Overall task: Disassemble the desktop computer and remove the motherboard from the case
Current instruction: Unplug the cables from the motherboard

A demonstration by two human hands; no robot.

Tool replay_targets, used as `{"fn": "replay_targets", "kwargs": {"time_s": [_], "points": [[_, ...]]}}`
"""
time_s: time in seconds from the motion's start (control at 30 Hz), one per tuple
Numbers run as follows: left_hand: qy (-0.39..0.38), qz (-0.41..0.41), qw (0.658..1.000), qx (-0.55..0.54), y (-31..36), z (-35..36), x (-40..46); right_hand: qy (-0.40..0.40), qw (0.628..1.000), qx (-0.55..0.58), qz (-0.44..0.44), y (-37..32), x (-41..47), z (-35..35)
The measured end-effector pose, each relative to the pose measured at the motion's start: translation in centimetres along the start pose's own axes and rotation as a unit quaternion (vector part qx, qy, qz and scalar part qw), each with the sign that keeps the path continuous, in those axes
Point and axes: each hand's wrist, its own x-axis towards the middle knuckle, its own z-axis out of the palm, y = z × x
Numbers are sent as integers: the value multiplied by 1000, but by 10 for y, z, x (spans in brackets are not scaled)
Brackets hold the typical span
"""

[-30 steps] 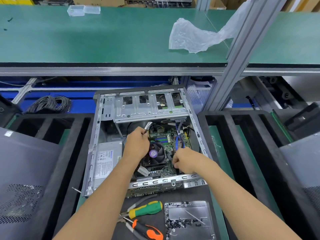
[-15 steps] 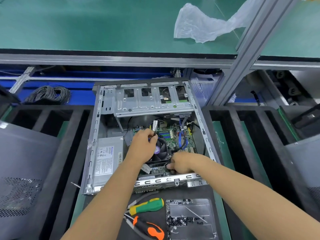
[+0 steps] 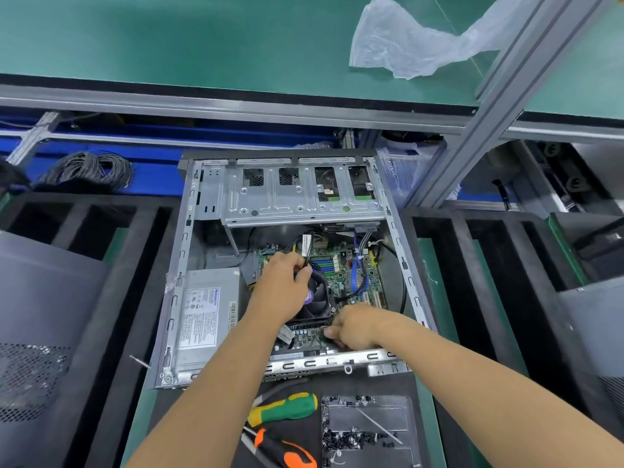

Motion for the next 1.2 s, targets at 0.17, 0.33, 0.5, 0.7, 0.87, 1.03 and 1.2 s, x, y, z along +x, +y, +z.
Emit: {"fn": "replay_targets", "kwargs": {"time_s": [0.17, 0.33, 0.5, 0.7, 0.87, 1.03, 1.2], "points": [[-8, -2, 1000, 4, 1, 0, 1, 24, 999, 29, 14, 1, 2, 4], [-13, -8, 1000, 1, 2, -1, 0, 6, 999, 29, 30, -7, -1, 1], [-16, -3, 1000, 2, 3, -2, -1, 5, 1000, 2, 25, -15, -9, -5], [-21, -1, 1000, 11, 4, -2, 0, 16, 998, -46, -44, 2, -14, -6], [-16, 2, 1000, 12, 4, -2, -1, -31, 999, -3, -18, -2, -26, -13], [-32, 5, 998, 54, -2, 3, -1, 103, 993, -33, -43, -3, -37, -23], [-68, 35, 976, 203, -5, 7, -1, 315, 889, -302, -137, 4, -39, -25]]}}
